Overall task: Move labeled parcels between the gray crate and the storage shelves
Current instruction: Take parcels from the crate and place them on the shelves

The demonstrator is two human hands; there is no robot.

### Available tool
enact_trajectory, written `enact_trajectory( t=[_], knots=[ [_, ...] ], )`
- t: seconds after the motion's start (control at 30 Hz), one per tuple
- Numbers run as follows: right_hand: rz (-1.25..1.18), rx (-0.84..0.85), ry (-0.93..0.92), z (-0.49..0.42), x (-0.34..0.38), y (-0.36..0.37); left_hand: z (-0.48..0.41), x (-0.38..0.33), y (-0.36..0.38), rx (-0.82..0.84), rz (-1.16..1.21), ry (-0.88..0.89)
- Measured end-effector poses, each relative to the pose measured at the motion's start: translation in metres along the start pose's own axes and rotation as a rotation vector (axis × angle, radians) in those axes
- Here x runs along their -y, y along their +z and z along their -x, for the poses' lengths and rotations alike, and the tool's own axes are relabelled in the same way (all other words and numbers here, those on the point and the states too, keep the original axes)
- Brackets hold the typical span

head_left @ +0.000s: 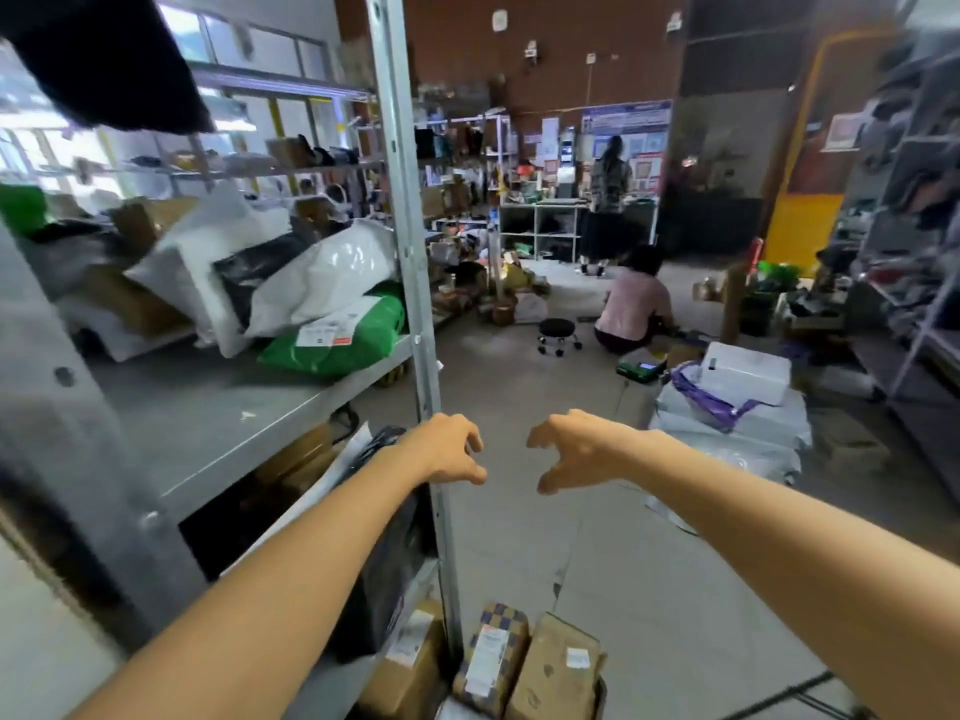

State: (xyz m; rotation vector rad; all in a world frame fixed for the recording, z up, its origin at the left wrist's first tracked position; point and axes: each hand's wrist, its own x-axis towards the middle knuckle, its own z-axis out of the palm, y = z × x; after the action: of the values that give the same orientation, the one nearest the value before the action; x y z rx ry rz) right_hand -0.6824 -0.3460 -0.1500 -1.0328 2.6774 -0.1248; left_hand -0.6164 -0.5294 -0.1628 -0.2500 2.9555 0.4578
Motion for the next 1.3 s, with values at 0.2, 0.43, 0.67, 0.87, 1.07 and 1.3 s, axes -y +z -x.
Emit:
enact_trajectory(
  t=[0.2,0.43,0.67,0.87,1.07,1.3],
  knots=[
    [0.056,0.059,-0.341,0.040,0.085,0.020,0.136,0.037,0.013,-0.068,0.058,-0.274],
    [0.131,0.074,-0.767,0.104,0.212,0.048,0.323,0.077,0.018,-0.187,0.089,-0.623],
    [0.148,0.155,-1.186,0.219,0.348,0.087,0.540,0.057,0.045,-0.349,0.148,-1.037],
    [0.244,0.234,-1.538,0.366,0.427,0.135,0.728,-0.035,0.101,-0.419,0.241,-1.373],
    [0.274,0.366,-1.883,0.505,0.487,0.169,0.859,-0.135,0.147,-0.496,0.248,-1.724],
    [0.298,0.446,-2.215,0.630,0.532,0.173,0.936,-0.233,0.158,-0.608,0.205,-2.101]
  ],
)
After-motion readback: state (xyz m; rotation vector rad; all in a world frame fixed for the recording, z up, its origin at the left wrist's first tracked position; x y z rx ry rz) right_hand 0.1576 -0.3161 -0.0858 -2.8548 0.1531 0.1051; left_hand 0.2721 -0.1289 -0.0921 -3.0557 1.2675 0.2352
